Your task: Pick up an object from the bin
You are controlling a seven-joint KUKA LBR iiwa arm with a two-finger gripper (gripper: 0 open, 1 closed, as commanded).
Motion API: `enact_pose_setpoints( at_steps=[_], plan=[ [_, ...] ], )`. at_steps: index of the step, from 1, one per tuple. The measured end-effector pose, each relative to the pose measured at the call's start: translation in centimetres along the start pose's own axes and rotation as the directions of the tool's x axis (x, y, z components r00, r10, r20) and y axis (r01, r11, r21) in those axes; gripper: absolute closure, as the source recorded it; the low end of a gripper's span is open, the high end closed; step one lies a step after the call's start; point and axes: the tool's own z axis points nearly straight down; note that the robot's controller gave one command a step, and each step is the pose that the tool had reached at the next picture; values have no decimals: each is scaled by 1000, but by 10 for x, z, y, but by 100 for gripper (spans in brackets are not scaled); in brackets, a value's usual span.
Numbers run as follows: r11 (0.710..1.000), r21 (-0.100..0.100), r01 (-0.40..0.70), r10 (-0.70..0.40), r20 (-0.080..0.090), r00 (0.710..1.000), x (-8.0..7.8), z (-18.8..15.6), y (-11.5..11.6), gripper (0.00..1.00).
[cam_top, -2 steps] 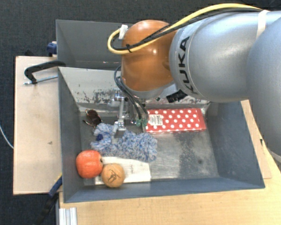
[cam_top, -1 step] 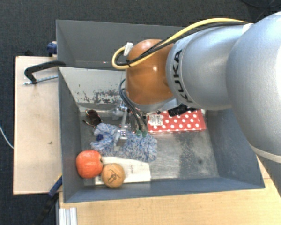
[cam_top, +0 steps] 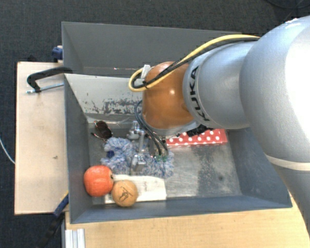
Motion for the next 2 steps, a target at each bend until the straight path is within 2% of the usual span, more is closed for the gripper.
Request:
enact_pose_setpoints(
  at_steps=[1, 2],
  plan=[
    [998, 0, -63, 63, 1, 998, -5, 3, 1, 0],
    [995, -1, -99, 99, 1, 995, -3, 4, 2, 0]
  ],
)
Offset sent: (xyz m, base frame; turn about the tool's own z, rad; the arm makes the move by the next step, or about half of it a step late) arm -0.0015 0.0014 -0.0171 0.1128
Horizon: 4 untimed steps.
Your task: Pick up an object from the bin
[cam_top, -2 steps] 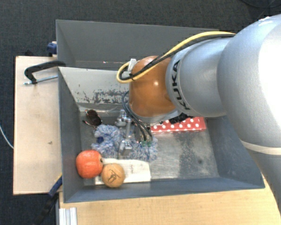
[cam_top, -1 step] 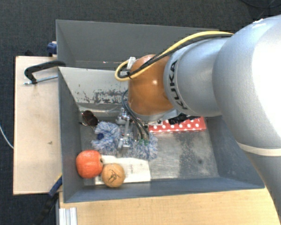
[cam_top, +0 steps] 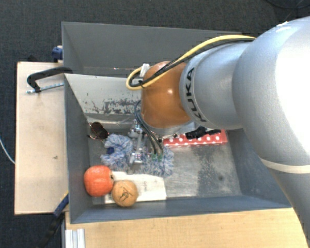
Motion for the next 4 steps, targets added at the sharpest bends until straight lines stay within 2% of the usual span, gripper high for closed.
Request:
enact_pose_setpoints(
  at_steps=[1, 4],
  plan=[
    [999, 2, -44, 44, -12, 999, -2, 8, 8, 100],
    [999, 2, -43, 43, -11, 999, 0, 0, 8, 100]
  ],
)
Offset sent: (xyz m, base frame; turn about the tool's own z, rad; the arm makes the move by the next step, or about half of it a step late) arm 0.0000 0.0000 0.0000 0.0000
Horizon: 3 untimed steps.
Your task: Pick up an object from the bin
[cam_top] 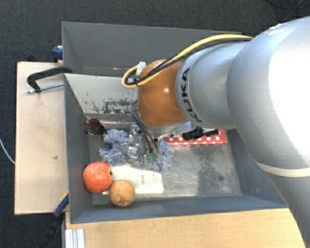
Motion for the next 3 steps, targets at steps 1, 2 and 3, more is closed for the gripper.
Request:
enact_pose_setpoints(
  at_steps=[1, 2, 3],
  plan=[
    [1000, -1, -1, 1, 6, 1000, -1, -19, 0, 100],
    [1000, -3, -1, 1, 13, 1000, -2, -34, 0, 100],
    [1000, -4, -1, 1, 15, 1000, -3, -43, 0, 100]
  ],
)
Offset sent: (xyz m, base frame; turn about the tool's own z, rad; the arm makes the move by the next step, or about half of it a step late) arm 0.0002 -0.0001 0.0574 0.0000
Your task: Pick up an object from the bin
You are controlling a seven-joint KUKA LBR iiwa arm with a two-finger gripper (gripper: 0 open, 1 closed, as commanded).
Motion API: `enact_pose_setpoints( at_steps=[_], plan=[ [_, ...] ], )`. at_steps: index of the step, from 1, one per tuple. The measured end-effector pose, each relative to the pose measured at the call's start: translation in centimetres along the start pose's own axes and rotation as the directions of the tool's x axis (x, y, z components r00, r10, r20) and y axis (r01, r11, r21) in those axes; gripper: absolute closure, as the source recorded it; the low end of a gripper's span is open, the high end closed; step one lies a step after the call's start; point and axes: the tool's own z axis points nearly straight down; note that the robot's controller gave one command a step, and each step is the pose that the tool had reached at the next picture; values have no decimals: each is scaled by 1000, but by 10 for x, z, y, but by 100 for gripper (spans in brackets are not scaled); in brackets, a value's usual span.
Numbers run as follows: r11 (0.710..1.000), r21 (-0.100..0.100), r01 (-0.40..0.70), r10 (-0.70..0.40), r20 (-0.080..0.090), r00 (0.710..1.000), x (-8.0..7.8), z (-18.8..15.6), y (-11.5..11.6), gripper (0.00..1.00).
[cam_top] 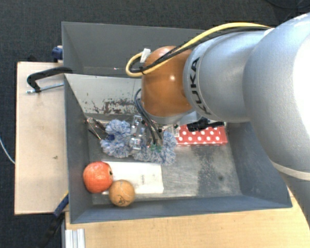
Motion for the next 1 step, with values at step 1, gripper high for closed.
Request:
enact_pose_setpoints(
  at_steps=[1],
  plan=[
    [1000, 1, 0, 0, -3, 1000, 0, -6, 0, 100]
  ],
)
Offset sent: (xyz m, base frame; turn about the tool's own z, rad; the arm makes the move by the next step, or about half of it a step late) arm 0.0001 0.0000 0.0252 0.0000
